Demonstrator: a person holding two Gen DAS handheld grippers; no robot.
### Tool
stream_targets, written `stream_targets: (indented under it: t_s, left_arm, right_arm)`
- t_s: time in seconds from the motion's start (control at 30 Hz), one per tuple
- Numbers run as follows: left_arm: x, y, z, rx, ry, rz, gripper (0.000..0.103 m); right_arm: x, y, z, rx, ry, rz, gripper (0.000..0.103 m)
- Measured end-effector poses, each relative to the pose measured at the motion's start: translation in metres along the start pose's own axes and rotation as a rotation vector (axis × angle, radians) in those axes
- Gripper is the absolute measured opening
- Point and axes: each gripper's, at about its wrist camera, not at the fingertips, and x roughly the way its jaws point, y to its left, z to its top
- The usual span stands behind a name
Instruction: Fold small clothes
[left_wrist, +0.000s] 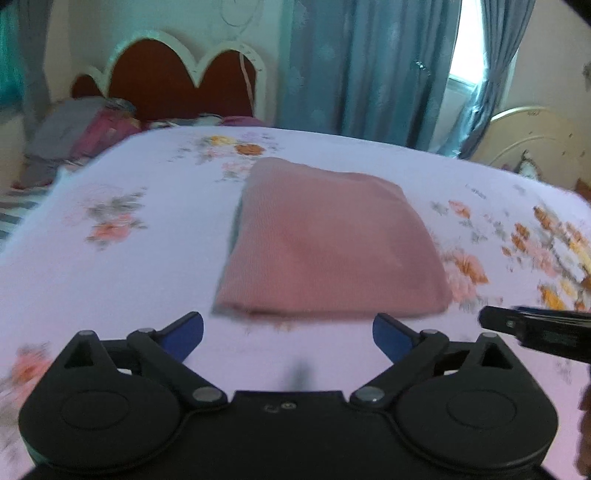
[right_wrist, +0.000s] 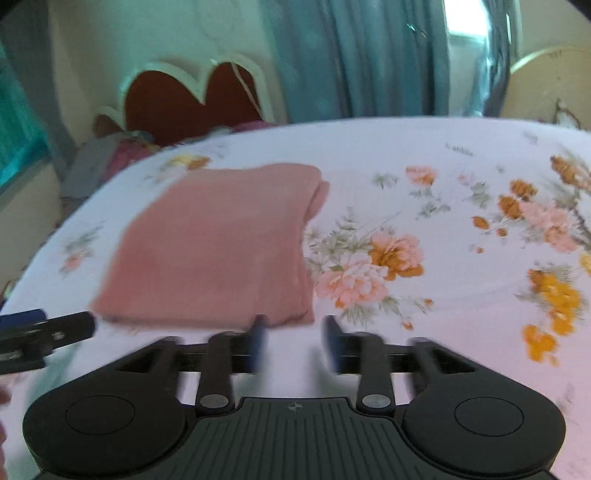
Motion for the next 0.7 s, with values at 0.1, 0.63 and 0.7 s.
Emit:
stream_targets:
  t_s: [0.1,0.63,0.7]
  left_arm:
    - [-0.044,-0.014,-0.016,0.043,-0.028,0.073,0.098]
    - [-0.210,-0.039,-0.065,0.023,-0.147,0.125,0.103]
    - [-0.214,-0.040,-0.069,0.024,-0.171,0.176,0.103]
  right_arm:
    - [-0.056,0.014,-0.018,-0.067,-0.056,0.031,0.096]
    - [-0.229,0.043,-0.072,-0.145,-0.226,0.039,0.096]
    - [-0.234,0.040,-0.075,-0.134,-0.237,0.042,0.096]
